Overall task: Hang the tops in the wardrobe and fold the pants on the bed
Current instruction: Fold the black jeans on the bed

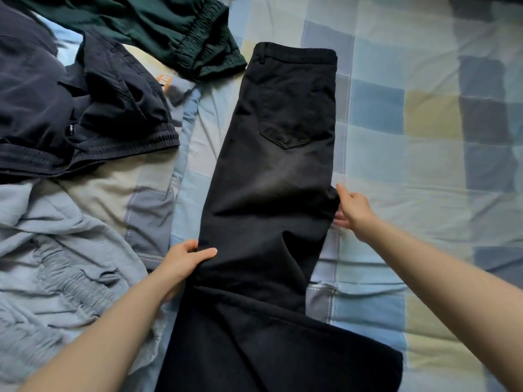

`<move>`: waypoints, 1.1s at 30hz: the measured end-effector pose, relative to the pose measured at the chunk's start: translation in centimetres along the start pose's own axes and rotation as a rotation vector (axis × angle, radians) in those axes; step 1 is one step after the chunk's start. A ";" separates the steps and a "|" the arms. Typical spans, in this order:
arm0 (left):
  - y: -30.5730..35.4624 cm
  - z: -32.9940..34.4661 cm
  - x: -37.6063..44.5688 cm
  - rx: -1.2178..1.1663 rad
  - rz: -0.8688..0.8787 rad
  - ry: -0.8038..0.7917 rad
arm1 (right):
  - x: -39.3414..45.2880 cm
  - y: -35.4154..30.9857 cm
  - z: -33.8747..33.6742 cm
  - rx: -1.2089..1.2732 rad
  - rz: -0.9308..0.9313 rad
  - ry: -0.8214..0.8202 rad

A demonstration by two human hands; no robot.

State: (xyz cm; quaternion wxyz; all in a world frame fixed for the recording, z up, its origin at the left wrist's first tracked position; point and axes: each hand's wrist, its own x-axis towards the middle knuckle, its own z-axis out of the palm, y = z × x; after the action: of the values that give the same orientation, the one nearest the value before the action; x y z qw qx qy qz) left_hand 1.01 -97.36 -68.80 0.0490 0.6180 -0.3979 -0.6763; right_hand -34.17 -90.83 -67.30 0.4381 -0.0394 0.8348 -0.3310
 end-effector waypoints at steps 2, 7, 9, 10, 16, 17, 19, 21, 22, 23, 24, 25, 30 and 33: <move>-0.1 0.0 0.0 0.013 0.000 0.032 | -0.2 -0.8 0.6 -0.055 -0.076 -0.001; -0.2 0.8 0.2 0.151 0.093 0.127 | 1.0 -0.5 -1.4 0.111 -0.020 0.182; -0.2 1.7 0.2 0.190 0.142 0.196 | 0.7 0.9 -1.9 0.269 0.076 0.141; -0.1 2.2 0.0 0.211 0.165 0.237 | 0.4 1.3 -1.9 0.349 0.100 0.088; -1.4 2.8 -2.5 0.034 0.013 0.310 | -3.7 6.5 -2.8 0.128 -0.023 -0.043; -1.8 2.8 -3.2 -0.021 -0.029 0.287 | -5.1 8.4 -3.1 -0.051 -0.090 -0.096; -2.7 3.2 -4.6 -0.092 -0.085 0.250 | -8.3 12.0 -3.8 -0.362 -0.182 -0.284; -3.7 3.7 -6.3 -0.112 -0.123 0.248 | -11.3 14.7 -4.6 -0.757 -0.313 -0.470; -4.2 4.1 -6.9 -0.113 -0.141 0.255 | -12.5 15.6 -4.6 -0.935 -0.388 -0.527; -4.9 4.5 -7.9 -0.111 -0.168 0.262 | -14.1 16.4 -4.6 -1.038 -0.446 -0.570; -5.5 4.9 -8.6 -0.111 -0.199 0.260 | -15.5 17.0 -4.4 -1.066 -0.489 -0.608; -6.2 5.4 -9.6 -0.114 -0.230 0.250 | -17.3 17.7 -4.2 -1.045 -0.518 -0.637; -7.5 7.0 -13.6 -0.125 -0.314 0.074 | -26.3 19.3 -2.0 -0.769 -0.633 -0.778; -8.5 7.0 -15.5 -0.139 -0.316 -0.016 | -31.0 20.8 0.2 -0.674 -0.628 -0.791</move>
State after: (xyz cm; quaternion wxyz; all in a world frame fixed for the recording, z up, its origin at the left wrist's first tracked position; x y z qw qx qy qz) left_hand 2.07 -79.64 -62.11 -0.0187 0.6626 -0.2485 -0.7063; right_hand -10.38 -63.75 -57.69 0.5600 -0.5406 0.6158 -0.1222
